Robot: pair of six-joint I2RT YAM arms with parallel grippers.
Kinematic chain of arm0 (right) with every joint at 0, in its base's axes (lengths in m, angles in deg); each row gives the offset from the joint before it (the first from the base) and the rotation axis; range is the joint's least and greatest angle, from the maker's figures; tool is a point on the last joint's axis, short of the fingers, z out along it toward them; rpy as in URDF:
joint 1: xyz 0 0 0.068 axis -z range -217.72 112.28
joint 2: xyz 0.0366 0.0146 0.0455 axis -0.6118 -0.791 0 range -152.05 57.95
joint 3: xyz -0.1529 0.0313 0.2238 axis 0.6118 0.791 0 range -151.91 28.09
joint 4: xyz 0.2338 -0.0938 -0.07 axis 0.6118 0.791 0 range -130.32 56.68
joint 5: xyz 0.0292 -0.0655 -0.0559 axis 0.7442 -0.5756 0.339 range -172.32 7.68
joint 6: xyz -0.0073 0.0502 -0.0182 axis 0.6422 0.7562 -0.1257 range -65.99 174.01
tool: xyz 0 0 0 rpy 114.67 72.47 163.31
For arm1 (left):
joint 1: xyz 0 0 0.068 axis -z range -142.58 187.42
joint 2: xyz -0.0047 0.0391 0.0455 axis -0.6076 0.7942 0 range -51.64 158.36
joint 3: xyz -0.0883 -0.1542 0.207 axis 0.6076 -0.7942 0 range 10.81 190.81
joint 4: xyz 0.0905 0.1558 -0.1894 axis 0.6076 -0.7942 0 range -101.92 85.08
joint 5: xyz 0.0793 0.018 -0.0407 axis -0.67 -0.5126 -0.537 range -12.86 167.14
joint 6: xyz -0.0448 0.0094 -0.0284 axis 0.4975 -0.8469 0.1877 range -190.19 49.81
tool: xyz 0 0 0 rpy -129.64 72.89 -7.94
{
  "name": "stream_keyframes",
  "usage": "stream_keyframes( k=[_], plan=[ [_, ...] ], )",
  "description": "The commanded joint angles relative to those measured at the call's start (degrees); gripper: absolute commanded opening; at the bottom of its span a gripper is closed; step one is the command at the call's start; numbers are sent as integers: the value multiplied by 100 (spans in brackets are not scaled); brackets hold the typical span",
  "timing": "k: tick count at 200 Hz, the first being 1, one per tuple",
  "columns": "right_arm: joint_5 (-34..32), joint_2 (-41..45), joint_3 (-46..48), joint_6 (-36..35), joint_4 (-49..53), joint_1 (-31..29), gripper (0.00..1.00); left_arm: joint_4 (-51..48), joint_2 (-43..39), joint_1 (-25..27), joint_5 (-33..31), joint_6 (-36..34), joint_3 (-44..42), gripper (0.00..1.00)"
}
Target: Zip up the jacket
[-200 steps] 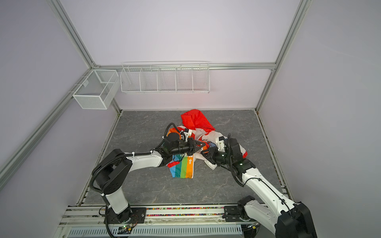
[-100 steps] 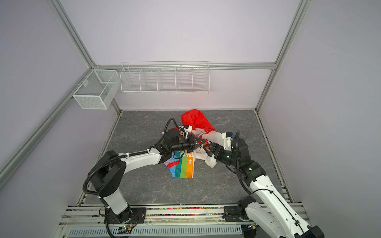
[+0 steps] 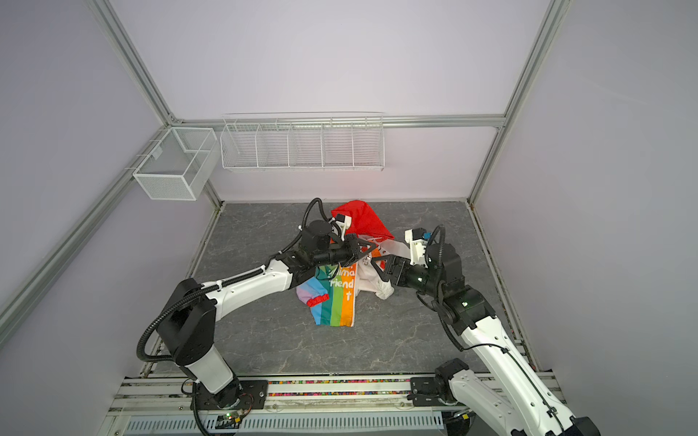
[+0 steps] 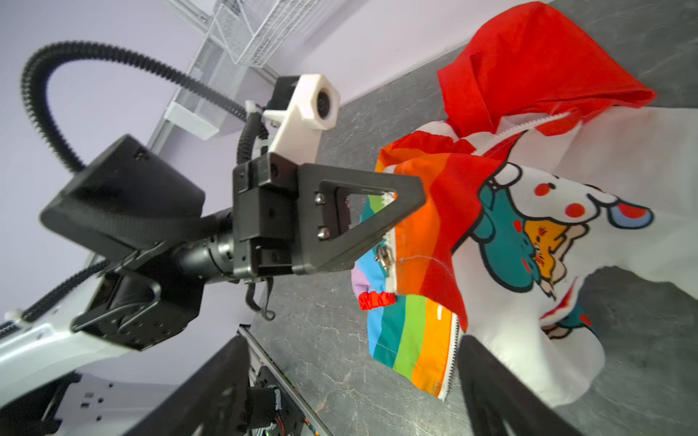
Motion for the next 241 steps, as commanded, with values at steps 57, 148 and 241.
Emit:
stream_keyframes(
  k=[57, 148, 241],
  plan=[
    [282, -331, 508, 469, -1701, -621, 67, -147, -110, -55, 16, 323, 377, 0],
    [-221, -441, 779, -84, -2196, -636, 63, 77, -324, -82, 367, 1089, 271, 0],
    [-545, -233, 1162, -268, -2759, -631, 48, 731, -469, -82, 456, 1771, 98, 0]
  ],
)
